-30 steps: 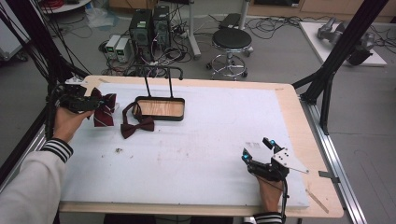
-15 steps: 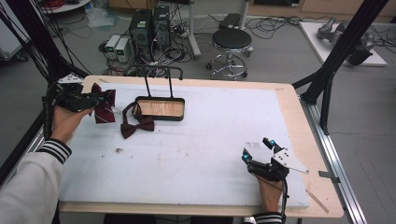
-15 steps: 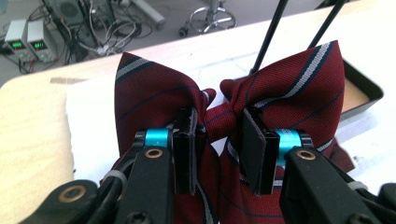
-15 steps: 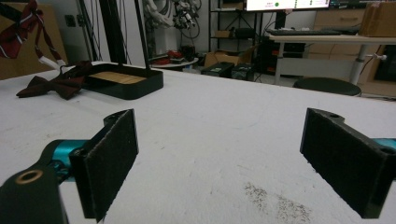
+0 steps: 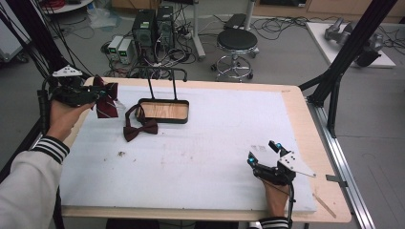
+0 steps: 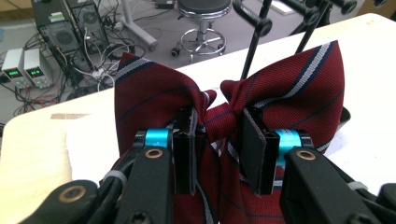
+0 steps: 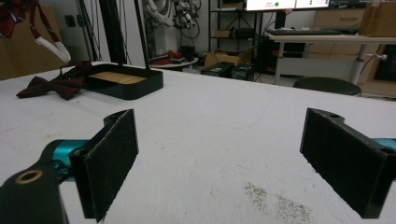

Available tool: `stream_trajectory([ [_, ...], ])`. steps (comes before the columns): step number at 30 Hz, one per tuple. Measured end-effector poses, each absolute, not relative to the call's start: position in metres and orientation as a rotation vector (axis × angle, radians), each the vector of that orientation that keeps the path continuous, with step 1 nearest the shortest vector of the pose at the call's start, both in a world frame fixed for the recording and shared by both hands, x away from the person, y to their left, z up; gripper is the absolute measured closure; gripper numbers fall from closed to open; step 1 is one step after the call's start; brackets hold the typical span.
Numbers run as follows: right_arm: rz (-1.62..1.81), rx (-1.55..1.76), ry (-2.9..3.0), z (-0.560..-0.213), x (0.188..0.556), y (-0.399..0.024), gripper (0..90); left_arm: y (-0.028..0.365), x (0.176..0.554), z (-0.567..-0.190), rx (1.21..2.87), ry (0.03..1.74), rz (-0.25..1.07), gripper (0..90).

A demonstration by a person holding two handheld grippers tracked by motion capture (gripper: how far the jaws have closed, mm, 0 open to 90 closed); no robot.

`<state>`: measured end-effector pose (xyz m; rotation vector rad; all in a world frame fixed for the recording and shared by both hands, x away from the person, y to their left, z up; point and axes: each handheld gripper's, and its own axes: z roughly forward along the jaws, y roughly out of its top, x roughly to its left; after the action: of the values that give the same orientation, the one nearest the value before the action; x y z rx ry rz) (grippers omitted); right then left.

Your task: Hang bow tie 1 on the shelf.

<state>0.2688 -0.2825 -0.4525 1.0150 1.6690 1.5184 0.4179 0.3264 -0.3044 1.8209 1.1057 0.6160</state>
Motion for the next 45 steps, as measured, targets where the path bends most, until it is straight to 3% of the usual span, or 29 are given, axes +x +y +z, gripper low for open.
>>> stream_trajectory([
  [24,1.518,1.013,1.665,-0.452,0.269,-0.283,10.6,0.3,0.434,-0.271,1.849,1.033,0.621,67.8],
  [45,1.521,1.015,1.667,-0.452,0.269,-0.283,10.6,0.284,0.45,-0.264,1.853,1.02,0.602,67.8],
])
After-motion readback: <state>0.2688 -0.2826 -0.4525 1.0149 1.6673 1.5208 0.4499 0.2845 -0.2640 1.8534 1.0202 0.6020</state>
